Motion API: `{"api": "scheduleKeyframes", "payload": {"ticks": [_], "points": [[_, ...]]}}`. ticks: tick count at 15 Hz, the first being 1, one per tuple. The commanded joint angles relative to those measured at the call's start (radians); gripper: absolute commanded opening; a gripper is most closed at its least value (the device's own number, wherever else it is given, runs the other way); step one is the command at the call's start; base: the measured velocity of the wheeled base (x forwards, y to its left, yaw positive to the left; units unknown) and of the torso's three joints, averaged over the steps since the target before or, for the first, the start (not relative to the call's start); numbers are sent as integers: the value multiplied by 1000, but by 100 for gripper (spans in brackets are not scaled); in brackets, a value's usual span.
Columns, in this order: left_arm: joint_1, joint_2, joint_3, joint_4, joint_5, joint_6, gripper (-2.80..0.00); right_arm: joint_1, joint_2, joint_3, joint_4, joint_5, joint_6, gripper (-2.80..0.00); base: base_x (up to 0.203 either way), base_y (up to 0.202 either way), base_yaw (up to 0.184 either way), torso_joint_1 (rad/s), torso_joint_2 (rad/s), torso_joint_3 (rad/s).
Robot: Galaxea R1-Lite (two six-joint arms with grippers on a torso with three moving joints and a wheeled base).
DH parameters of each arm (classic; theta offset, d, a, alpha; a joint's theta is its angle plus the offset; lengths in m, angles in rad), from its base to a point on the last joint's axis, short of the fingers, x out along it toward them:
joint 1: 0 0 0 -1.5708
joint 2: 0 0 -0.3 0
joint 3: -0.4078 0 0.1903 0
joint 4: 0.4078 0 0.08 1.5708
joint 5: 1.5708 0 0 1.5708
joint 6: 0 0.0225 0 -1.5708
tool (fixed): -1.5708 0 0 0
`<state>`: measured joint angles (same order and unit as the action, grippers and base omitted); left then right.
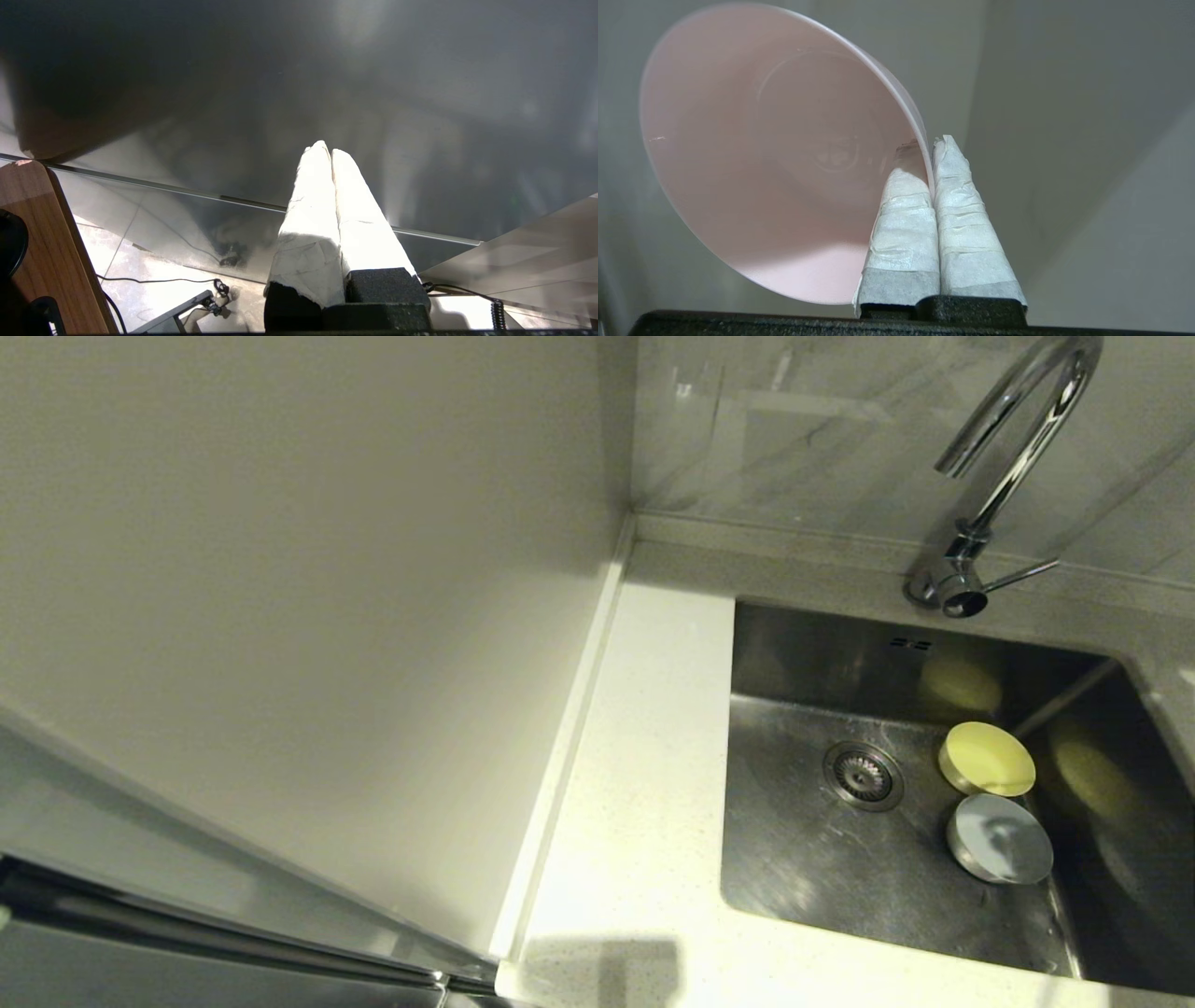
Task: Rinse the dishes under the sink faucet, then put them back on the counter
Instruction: Put a bowl back to the table from the sink
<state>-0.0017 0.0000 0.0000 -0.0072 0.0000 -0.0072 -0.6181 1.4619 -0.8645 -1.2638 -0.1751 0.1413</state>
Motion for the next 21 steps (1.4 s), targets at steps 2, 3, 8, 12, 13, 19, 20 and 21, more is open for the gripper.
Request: {"api": "scheduleKeyframes", "payload": {"ticks": [2, 3, 8, 12, 13, 19, 20, 21], "points": [[0, 0, 3, 0, 0, 0, -280, -27, 1, -51, 528, 74, -122, -280, 0, 0, 0, 0, 0, 0], [0, 0, 3, 0, 0, 0, -280, -34, 5, -83, 733, 78, -158, -280, 0, 0, 0, 0, 0, 0], [0, 0, 3, 0, 0, 0, -280, -72, 120, -522, 1732, 86, -233, -280, 0, 0, 0, 0, 0, 0], [0, 0, 3, 0, 0, 0, -280, -102, 302, -704, 1953, 90, -240, -280, 0, 0, 0, 0, 0, 0], [0, 0, 3, 0, 0, 0, -280, -103, 333, -747, 1988, 91, -241, -280, 0, 0, 0, 0, 0, 0], [0, 0, 3, 0, 0, 0, -280, -88, 594, -1104, 2074, 90, -163, -280, 0, 0, 0, 0, 0, 0], [0, 0, 3, 0, 0, 0, -280, -81, 624, -1112, 1968, 91, -125, -280, 0, 0, 0, 0, 0, 0], [0, 0, 3, 0, 0, 0, -280, -75, 660, -1117, 1902, 90, -95, -280, 0, 0, 0, 0, 0, 0]]}}
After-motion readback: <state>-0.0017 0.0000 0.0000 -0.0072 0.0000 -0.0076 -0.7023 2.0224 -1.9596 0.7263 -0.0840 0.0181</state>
